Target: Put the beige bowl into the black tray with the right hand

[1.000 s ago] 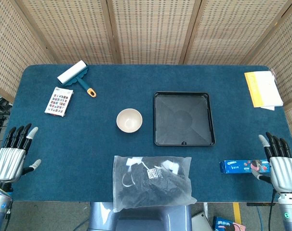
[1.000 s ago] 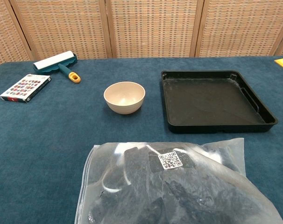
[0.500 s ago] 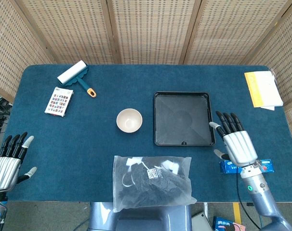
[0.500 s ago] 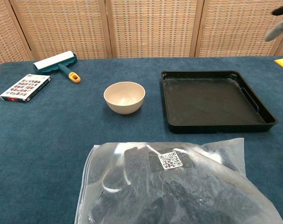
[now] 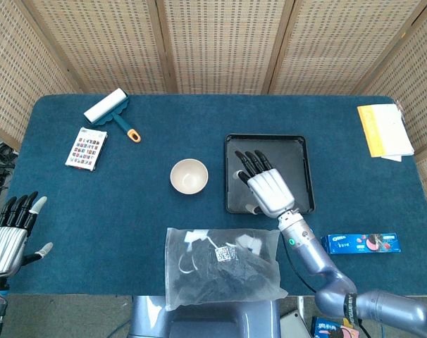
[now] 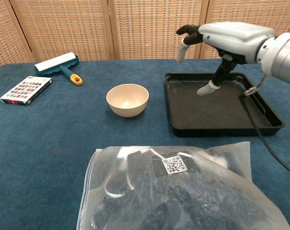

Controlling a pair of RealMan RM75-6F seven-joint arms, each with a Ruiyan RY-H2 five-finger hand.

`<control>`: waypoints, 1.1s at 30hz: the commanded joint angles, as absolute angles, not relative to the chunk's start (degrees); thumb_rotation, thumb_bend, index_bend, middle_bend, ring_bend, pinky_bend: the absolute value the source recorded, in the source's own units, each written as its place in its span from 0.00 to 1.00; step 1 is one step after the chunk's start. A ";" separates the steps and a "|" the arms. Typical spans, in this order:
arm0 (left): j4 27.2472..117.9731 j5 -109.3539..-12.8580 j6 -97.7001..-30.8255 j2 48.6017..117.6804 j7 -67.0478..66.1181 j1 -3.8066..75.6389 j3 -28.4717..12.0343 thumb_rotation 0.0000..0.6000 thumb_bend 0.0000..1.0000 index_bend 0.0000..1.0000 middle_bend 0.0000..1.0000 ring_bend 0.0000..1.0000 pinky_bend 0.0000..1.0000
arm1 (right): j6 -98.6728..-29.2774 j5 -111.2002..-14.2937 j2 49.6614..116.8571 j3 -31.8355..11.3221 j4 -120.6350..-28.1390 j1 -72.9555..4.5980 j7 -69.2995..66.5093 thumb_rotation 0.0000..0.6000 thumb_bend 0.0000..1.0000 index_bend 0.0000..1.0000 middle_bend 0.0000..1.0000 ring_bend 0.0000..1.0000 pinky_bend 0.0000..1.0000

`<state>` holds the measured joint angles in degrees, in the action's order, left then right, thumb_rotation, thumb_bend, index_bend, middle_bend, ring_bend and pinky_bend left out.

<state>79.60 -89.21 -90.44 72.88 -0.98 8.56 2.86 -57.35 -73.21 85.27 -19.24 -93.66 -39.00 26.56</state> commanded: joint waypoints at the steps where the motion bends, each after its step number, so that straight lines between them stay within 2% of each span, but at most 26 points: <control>1: 79.17 -88.98 -89.45 72.81 -0.06 8.82 2.50 1.00 0.18 0.00 0.00 0.00 0.00 | -54.82 -71.01 88.77 -20.09 -89.91 -42.39 27.53 1.00 0.18 0.37 0.06 0.00 0.05; 18: 77.93 -88.68 -86.48 72.95 2.15 9.05 1.52 1.00 0.18 0.00 0.00 0.00 0.00 | -48.45 -67.24 101.35 -18.95 -72.98 -51.84 22.53 1.00 0.20 0.41 0.09 0.00 0.07; 33: 77.72 -88.47 -84.44 72.94 2.79 9.29 1.06 1.00 0.18 0.00 0.00 0.00 0.00 | -45.46 -68.43 106.90 -19.58 -61.99 -57.67 16.15 1.00 0.22 0.43 0.11 0.00 0.07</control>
<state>77.72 -88.47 -84.47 72.94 2.77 9.28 1.07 -45.82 -68.21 106.40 -19.47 -62.68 -57.08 16.69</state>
